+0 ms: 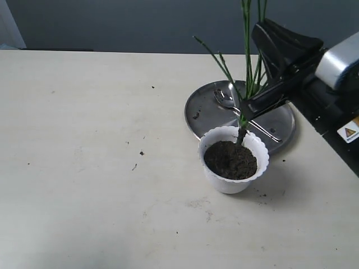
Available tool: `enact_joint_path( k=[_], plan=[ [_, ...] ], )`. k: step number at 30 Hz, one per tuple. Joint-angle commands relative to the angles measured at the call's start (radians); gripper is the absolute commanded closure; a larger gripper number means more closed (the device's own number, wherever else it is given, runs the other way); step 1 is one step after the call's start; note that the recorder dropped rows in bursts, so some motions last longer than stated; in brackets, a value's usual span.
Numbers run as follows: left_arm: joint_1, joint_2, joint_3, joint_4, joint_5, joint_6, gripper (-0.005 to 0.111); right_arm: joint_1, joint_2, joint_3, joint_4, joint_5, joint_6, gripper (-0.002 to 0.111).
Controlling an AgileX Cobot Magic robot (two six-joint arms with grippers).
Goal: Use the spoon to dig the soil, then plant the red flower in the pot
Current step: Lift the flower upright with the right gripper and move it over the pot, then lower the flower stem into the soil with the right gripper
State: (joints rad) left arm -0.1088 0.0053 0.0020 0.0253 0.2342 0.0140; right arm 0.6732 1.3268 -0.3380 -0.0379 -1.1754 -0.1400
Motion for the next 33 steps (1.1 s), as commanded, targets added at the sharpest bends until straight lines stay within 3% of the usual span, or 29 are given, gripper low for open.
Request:
enact_joint_path(
  k=[1,33],
  plan=[
    [-0.003,-0.005,-0.002,-0.001,-0.002,-0.004,0.106,-0.003,0.097,0.004,-0.005,-0.046,0.003,0.108],
    [-0.003,-0.005,-0.002,-0.001,-0.002,-0.004,0.106,-0.003,0.324,-0.086,-0.017,-0.046,-0.12,0.108]
  ],
)
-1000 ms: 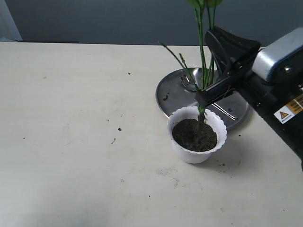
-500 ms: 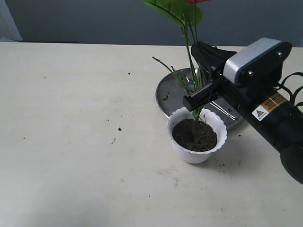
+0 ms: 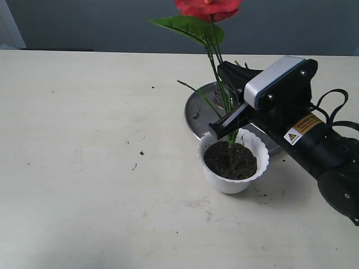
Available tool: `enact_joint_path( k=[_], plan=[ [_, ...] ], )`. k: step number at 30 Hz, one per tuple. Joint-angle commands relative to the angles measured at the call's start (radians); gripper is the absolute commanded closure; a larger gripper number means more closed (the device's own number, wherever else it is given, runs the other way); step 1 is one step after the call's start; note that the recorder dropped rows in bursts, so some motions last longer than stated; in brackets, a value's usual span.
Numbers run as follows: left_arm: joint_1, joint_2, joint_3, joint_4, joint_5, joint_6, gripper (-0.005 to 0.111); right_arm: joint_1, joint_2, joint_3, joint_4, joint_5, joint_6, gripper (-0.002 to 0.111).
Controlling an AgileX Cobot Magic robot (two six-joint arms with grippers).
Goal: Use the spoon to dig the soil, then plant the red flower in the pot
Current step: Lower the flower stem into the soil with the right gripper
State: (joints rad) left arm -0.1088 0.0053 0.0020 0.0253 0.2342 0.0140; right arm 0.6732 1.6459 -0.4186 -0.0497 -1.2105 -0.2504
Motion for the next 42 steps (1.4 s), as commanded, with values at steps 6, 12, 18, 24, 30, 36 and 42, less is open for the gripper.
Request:
enact_joint_path(
  k=[6,12,18,24,30,36,42],
  plan=[
    [-0.003,-0.005,-0.002,-0.001,-0.002,-0.004,0.106,-0.003,0.005,-0.005,0.009,-0.011,-0.009,0.108],
    [-0.003,-0.005,-0.002,-0.001,-0.002,-0.004,0.106,-0.003,0.005,-0.009,0.021,-0.011,-0.009,0.108],
    [-0.003,-0.005,-0.002,-0.001,-0.002,-0.004,0.106,-0.003,0.075,-0.058,0.023,-0.011,0.003,0.108],
    [-0.003,-0.005,-0.002,-0.001,-0.002,-0.004,0.106,-0.003,0.109,-0.062,0.028,-0.011,0.023,0.108],
    [-0.003,-0.005,-0.002,-0.001,-0.002,-0.004,0.106,-0.003,0.114,0.02,0.025,-0.011,0.028,0.108],
    [-0.003,-0.005,-0.002,-0.001,-0.002,-0.004,0.106,-0.003,0.094,0.07,-0.017,-0.011,0.084,0.108],
    [-0.003,-0.005,-0.002,-0.001,-0.002,-0.004,0.106,-0.003,0.046,0.088,-0.078,-0.011,0.153,0.108]
  ],
)
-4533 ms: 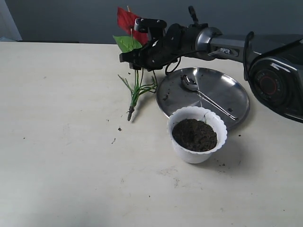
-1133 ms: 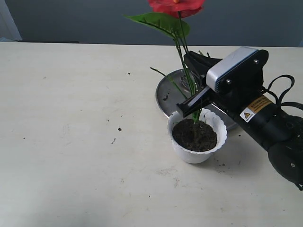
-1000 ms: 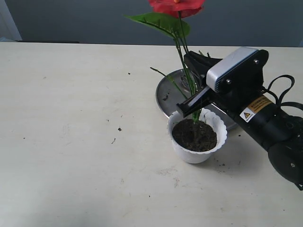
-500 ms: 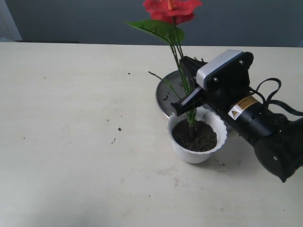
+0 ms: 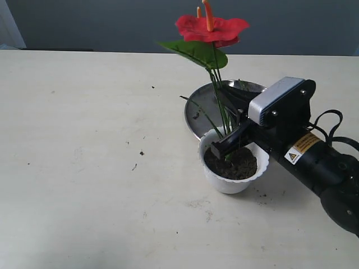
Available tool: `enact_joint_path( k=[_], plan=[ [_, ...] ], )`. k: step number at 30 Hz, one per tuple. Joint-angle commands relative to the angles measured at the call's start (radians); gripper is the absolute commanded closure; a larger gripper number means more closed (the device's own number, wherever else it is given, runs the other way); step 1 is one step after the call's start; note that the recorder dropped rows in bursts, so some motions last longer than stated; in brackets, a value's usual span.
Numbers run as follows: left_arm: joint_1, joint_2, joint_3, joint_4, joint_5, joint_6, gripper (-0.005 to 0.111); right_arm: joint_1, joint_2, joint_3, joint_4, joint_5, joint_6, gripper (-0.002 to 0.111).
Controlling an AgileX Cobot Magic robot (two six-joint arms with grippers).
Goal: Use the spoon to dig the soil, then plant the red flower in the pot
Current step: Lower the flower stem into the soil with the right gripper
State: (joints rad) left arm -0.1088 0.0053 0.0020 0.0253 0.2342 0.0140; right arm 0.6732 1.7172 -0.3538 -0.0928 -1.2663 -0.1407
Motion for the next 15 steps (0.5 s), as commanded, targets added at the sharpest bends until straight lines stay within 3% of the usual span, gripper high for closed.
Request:
enact_joint_path(
  k=[1,15],
  plan=[
    [-0.003,-0.005,-0.002,-0.001,-0.002,-0.004,0.106,-0.003,-0.029,0.03,-0.03,0.045,0.046,0.108],
    [-0.003,-0.005,-0.002,-0.001,-0.002,-0.004,0.106,-0.003,-0.04,0.115,-0.038,0.045,0.117,0.108]
  ],
)
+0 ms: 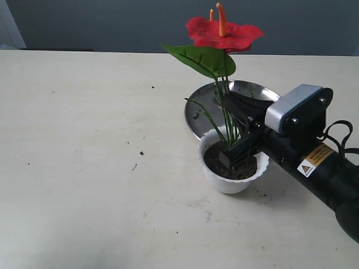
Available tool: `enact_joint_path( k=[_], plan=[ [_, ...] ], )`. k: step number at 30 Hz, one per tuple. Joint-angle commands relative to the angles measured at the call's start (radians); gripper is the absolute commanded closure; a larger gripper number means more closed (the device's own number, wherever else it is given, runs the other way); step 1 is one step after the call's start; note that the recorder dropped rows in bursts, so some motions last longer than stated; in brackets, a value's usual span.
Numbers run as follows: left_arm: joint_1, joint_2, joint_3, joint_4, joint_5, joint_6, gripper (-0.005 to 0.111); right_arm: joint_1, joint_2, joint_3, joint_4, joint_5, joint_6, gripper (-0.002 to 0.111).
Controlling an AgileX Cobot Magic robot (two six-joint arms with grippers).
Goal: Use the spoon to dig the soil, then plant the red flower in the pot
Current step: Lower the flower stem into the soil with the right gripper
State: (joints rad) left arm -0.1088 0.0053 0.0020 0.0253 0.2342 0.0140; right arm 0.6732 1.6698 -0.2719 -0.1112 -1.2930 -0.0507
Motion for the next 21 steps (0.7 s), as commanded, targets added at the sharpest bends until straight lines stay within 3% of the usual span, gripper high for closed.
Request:
enact_joint_path(
  k=[1,21],
  plan=[
    [-0.003,-0.005,-0.002,-0.001,-0.002,-0.004,0.106,-0.003,0.008,0.037,-0.019,0.072,0.029,0.108],
    [-0.003,-0.005,-0.002,-0.001,-0.002,-0.004,0.106,-0.003,0.008,0.106,-0.056,0.072,0.079,0.108]
  ],
)
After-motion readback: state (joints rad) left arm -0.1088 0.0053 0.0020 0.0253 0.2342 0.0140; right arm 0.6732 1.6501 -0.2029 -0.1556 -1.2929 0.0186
